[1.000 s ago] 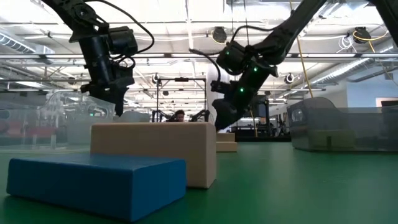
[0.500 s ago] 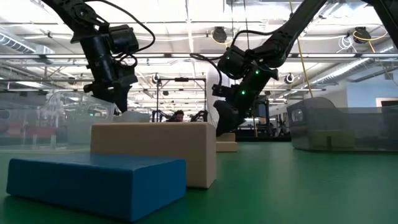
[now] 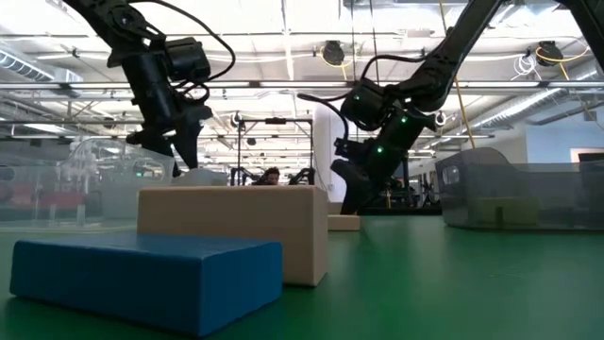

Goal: Sort & place blocks by color
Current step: Put the top brown block into the transparent bin

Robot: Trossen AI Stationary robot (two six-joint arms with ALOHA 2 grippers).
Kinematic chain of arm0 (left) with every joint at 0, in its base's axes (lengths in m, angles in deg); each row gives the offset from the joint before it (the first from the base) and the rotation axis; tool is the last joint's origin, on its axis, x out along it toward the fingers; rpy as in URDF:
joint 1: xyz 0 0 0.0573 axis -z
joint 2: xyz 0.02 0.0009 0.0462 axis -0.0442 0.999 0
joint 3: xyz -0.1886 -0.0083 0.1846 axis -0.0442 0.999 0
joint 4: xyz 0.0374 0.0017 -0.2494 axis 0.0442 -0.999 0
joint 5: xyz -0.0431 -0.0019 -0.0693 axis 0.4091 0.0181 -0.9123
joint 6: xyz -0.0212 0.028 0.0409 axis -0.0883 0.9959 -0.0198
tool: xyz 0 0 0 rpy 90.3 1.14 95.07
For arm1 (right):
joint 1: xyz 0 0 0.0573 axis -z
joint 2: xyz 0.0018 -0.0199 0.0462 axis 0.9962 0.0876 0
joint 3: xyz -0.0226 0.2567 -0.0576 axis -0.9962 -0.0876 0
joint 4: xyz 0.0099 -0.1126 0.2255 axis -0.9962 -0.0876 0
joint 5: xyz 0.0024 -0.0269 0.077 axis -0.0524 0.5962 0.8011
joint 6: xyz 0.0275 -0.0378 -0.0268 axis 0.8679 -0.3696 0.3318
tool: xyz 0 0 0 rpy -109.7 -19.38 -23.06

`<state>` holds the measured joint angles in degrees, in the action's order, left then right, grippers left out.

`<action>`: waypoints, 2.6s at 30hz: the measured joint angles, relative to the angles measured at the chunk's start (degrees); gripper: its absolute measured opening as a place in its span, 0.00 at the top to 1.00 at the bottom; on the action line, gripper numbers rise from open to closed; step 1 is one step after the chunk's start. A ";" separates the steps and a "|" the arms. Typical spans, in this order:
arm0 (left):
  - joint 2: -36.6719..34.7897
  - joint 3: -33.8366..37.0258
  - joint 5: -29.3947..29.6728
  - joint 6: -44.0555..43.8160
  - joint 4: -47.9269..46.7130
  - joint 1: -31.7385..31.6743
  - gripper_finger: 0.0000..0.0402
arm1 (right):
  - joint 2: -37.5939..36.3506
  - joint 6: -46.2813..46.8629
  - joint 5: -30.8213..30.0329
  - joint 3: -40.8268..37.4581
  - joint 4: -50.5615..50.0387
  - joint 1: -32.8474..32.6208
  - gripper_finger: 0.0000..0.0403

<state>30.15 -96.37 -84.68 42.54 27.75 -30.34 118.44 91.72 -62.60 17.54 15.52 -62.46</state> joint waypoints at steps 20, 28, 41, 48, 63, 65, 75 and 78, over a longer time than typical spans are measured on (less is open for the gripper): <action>-18.76 0.03 -14.06 0.02 22.37 0.30 0.38 | -9.47 12.45 9.76 -0.17 38.38 -3.56 0.90; -20.18 0.03 -15.02 -9.34 38.53 0.38 0.38 | -9.49 12.48 9.49 -0.13 53.19 -6.51 0.90; -19.04 0.03 -18.59 1.65 43.26 3.72 0.38 | -9.47 17.91 9.52 1.25 54.26 -10.86 0.90; -15.33 0.01 -26.36 1.54 49.82 7.59 0.38 | -9.49 13.70 9.42 5.66 47.46 -12.79 0.90; -13.73 0.01 -26.73 -1.51 54.18 10.15 0.55 | -9.49 11.93 9.32 6.26 47.11 -15.94 0.85; -13.73 0.01 -26.73 -1.68 54.19 10.15 0.67 | -9.49 12.08 9.32 6.26 47.20 -15.94 0.85; -13.73 0.01 -26.44 -6.41 54.07 10.13 0.86 | -12.89 10.33 9.56 6.26 36.90 -15.90 0.73; -13.73 0.01 -26.40 -7.59 55.96 10.14 0.86 | -17.02 8.69 9.52 6.26 27.29 -15.88 0.65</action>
<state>16.42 -96.36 -111.08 34.95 83.71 -20.20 101.42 100.42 -53.08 23.79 42.81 -78.35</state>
